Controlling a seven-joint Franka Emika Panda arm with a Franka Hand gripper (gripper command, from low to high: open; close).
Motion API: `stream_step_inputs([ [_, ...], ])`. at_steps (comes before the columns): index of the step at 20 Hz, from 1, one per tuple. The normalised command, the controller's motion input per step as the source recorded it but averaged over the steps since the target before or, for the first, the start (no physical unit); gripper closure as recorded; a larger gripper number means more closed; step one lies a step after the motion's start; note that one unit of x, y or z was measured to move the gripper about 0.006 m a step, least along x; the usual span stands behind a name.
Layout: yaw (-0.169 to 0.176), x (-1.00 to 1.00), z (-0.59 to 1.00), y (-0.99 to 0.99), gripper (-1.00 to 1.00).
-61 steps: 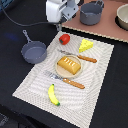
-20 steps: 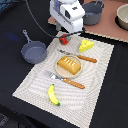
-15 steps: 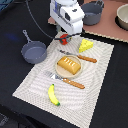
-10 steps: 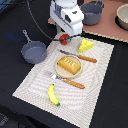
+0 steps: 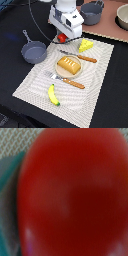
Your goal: Interact with the objects in diverse but meaningful ways.
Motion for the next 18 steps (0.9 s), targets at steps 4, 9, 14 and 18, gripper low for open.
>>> stream_step_inputs([
  [4,0.037,0.07,0.92,-0.04,1.0],
  [9,0.039,0.0,1.0,-0.48,1.0],
  [14,0.013,0.0,0.89,-0.78,1.0],
  [18,0.0,0.0,0.8,-0.85,1.0],
])
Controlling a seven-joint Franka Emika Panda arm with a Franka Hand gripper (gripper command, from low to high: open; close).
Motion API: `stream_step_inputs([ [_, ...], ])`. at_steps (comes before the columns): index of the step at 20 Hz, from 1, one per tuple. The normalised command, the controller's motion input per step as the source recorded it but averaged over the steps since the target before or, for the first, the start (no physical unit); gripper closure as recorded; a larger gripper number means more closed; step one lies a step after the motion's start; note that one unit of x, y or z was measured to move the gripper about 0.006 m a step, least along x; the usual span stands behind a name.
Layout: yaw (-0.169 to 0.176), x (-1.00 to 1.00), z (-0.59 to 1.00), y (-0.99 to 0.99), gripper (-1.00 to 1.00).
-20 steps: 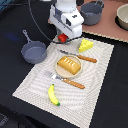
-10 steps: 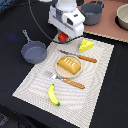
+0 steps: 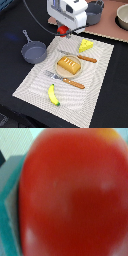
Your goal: Interact with the objects in diverse but meaningful ways.
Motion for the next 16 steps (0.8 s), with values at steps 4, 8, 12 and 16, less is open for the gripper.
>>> stream_step_inputs([
  [4,0.0,0.0,0.64,-0.89,1.0],
  [8,0.0,0.0,0.28,-0.93,1.0],
  [12,0.0,0.01,0.08,-0.97,1.0],
  [16,0.0,0.01,-0.02,-1.0,1.0],
])
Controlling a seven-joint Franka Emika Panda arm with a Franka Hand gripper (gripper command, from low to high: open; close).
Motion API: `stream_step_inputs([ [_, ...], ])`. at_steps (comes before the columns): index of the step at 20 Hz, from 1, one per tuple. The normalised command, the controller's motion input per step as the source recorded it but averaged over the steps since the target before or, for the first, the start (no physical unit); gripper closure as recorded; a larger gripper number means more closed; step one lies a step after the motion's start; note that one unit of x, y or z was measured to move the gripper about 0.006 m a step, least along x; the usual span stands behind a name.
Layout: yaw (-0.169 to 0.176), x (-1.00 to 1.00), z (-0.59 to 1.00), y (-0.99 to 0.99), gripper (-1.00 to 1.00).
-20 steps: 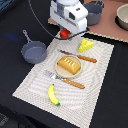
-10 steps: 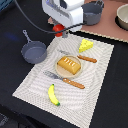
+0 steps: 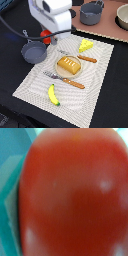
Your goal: Interact with the objects in diverse but meaningful ways.
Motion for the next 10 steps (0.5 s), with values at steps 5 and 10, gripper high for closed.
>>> stream_step_inputs([
  [5,-0.057,-0.02,-0.16,-0.78,1.0],
  [10,-0.101,0.02,-0.19,-0.49,1.0],
])
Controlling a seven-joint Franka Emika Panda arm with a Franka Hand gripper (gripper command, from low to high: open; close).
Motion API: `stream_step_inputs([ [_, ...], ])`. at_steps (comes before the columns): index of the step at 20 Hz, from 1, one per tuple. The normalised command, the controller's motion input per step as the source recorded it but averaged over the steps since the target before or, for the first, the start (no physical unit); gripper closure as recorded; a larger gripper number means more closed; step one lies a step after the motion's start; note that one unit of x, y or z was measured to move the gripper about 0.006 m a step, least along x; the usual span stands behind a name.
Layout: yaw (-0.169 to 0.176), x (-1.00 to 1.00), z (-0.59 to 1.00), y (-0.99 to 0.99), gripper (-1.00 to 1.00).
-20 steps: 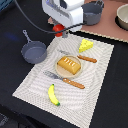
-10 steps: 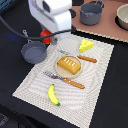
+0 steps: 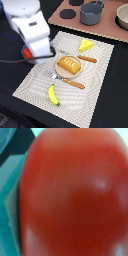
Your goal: Interact with the objects in diverse but meaningful ways.
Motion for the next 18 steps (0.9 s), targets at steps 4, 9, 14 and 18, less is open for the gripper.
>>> stream_step_inputs([
  [4,-0.095,0.2,-0.22,-0.39,1.0],
  [9,-0.077,0.29,-0.22,-0.32,1.0],
  [14,-0.035,0.32,-0.25,-0.1,1.0],
  [18,-0.002,0.11,-0.34,-0.02,1.0],
])
